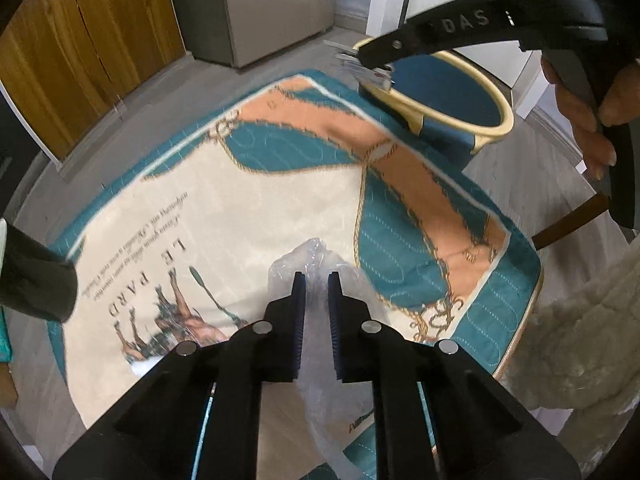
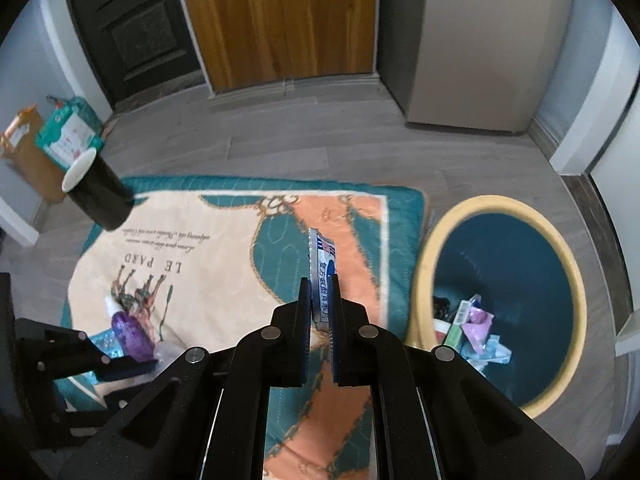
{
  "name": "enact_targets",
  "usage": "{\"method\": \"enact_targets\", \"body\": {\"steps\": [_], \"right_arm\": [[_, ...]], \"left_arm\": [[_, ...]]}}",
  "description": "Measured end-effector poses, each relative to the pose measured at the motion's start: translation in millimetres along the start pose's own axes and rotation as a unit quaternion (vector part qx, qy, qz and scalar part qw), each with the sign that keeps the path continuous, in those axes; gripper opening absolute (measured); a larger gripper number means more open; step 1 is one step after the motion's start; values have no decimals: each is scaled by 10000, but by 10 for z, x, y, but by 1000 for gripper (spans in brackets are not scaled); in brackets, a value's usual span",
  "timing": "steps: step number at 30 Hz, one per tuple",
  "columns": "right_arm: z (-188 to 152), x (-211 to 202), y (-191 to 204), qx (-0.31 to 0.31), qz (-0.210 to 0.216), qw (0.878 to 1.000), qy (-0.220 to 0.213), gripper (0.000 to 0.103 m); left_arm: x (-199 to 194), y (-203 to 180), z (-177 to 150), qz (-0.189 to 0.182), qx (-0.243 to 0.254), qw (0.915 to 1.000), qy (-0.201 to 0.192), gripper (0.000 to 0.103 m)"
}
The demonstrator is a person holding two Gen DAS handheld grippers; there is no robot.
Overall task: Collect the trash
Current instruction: 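Carry the film and small box over the teal bin and open both tools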
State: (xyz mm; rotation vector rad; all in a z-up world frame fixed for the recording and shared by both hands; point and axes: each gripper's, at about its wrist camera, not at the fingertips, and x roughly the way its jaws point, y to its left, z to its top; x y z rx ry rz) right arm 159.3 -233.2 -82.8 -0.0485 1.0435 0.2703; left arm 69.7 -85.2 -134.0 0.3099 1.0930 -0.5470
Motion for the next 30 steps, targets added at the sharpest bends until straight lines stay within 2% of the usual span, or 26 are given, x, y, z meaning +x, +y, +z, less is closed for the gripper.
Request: {"method": "enact_targets", "body": {"steps": [11,15,19,24,30], "right_arm": [[-79,-626,-221,521,174,9969,-557,9],[-128,-1010,-371,652,123,9931,-964,9],[-198,-1274,-625,885,-29,9889,-1192,9],[-310,-1365,-953,1272,-127,9843,-1213,9],[-436,-1323,-1237,1420,-238,9830,-1142,9]], "left_arm": [[-310,-136,285,118,-11,9988,-479,11],[-397,-222,392,156,12,9977,-662,11],[-465,-303,516,193,-14,9961,-863,11],[-514,-398,699,113,-87,9943,-1060,11],[-476,-560,930,-2,-110,9925,-1219,11]]}}
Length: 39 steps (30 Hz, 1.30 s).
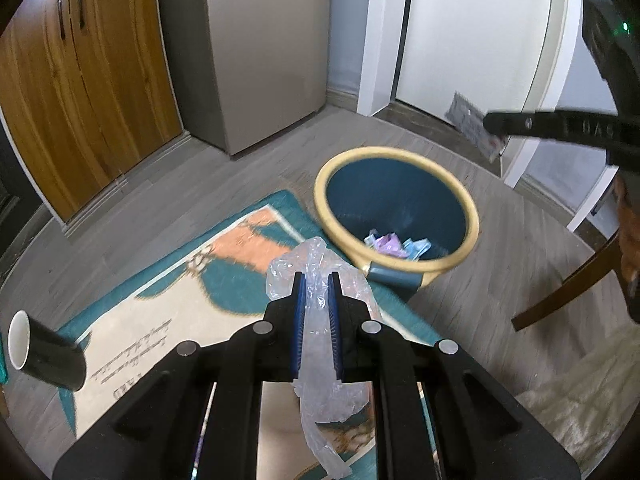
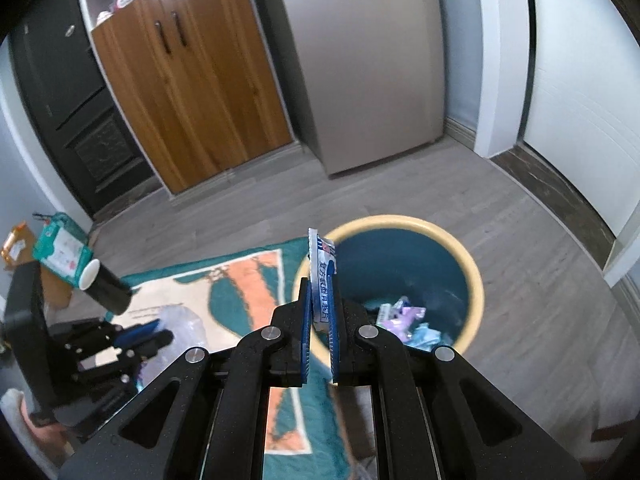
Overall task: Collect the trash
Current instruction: 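Carry the film and small box over the teal bin and open both tools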
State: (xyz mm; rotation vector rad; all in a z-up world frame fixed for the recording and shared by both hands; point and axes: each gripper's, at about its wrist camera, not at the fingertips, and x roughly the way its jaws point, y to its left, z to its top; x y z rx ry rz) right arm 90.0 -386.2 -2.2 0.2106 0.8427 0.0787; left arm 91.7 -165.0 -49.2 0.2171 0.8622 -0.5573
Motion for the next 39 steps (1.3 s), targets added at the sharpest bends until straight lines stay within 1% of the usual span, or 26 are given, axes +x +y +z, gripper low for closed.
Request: {"method": "enact_targets", "body": {"steps": [9,14,17,21,24,27,30,32,35,37,38,39], "right_arm": [[-11,195,-415,171,-143,9996,164,9],[-30,351,-656,334,-213,9988,302,9],[-40,431,-788,463,-236,9979,393,9],[-39,537,-908,631,-249,9965,485,9],[-68,663,-992,719,-290,9947,669,9],[-107,806,-1049,775,-338,9924,889,9],[-175,940,-1104,877,-295,9897,1096,9],[-193,998,-1116,938,-211,9886,1161,9],[-185,1026,-1089,900,-128,9894,1132,9],[-171,1037,-1055,826,-108,9906,1088,9],[-165,1041,-1049,808,-95,9909,1077,13],[-162,1044,-1045,792,-91,9912,1057,14]], "left_arm": [[283,-359,197,-99,288,9995,-48,11],[412,-441,272,-110,371,9992,-86,11],[494,-449,304,-140,291,9994,-86,11],[602,-514,375,-224,244,9994,-109,11],[719,-591,433,-331,272,9990,-89,11],[831,-642,469,-373,285,9989,-44,11],[970,-672,497,-387,287,9988,23,11],[1048,-672,512,-409,259,9988,55,11],[1116,-636,535,-397,180,9990,20,11],[1135,-624,547,-400,128,9991,-47,17],[1141,-619,548,-439,98,9990,-41,28],[1144,-620,549,-455,69,9989,-31,47]]}}
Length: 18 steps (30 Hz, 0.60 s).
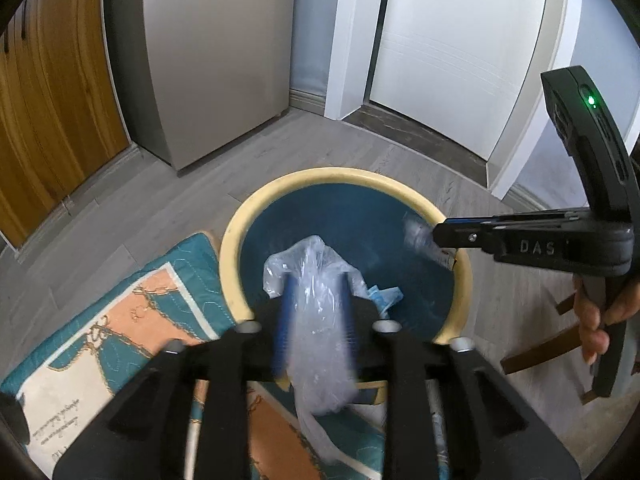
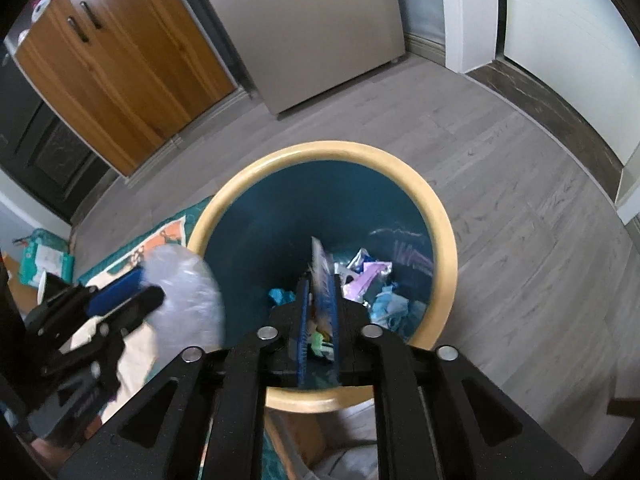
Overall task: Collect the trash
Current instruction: 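Carry the film and small box over the teal bin and open both tools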
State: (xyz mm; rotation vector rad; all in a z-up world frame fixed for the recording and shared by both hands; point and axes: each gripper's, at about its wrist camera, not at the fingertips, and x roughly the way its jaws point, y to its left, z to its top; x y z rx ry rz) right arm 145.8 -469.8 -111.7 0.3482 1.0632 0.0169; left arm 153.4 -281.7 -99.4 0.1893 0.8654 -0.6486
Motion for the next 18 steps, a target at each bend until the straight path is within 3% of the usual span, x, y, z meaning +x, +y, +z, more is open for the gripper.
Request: {"method": "enact_targets", "body": {"steps": [2,10,12,14,16,18], "right_arm": [[5,2,-4,27,21,10000,0,18],[45,-46,-9,90,-15,9999,-65,28],[55,-63,9,107,-32,9999,-113,39],[62,-115,30,157,-19,9996,-214,65],[66,-192,65,229,47,9991,-356,84],[77,-286,118,325,114,9981,-514,92]], "left_arm": [[-11,9,6,48,6,10000,-56,57],[-43,63,8,134,-20,9999,-49,61],[-69,52,-3,180,25,9998,-52,69],[-125,54,-27,263,115,9996,-82,76],[-214,86,-61,415,138,9990,-130,82],[-301,144,-85,513,74,9985,-164,88]]}}
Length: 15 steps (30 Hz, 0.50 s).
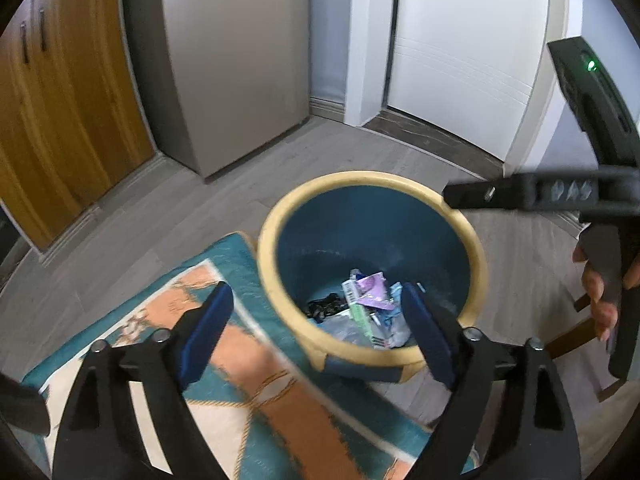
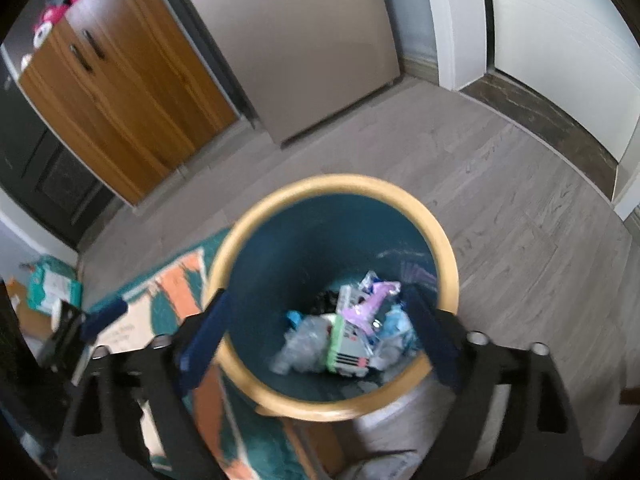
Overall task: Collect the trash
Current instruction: 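Carry the film and small box over the teal bin and open both tools, then grasp the blue blister pack with the left tool while the right tool grasps the purple spray bottle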
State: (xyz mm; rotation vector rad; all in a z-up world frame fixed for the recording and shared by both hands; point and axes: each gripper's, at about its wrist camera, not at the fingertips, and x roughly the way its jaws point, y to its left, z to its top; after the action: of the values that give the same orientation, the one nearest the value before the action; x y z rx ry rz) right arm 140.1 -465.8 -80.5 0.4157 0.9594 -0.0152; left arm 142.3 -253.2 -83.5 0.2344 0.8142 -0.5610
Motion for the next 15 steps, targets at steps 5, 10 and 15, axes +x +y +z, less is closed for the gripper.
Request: {"method": "enact_targets", "body": {"steps": [5,10,15], "right_arm": [[37,-180,170,136,179,9996,-170,94],[25,-309,488,-182,267,9991,-260,95],[-53,-351,750,-359,357,9984,-254,95]], "left_arm": [[-248,148,-104,182,-109,9998,-69,90],[-532,352,-311,529,-211,9984,-31,91],[-855,609,-537,888,-411,9952,-31,91]]}}
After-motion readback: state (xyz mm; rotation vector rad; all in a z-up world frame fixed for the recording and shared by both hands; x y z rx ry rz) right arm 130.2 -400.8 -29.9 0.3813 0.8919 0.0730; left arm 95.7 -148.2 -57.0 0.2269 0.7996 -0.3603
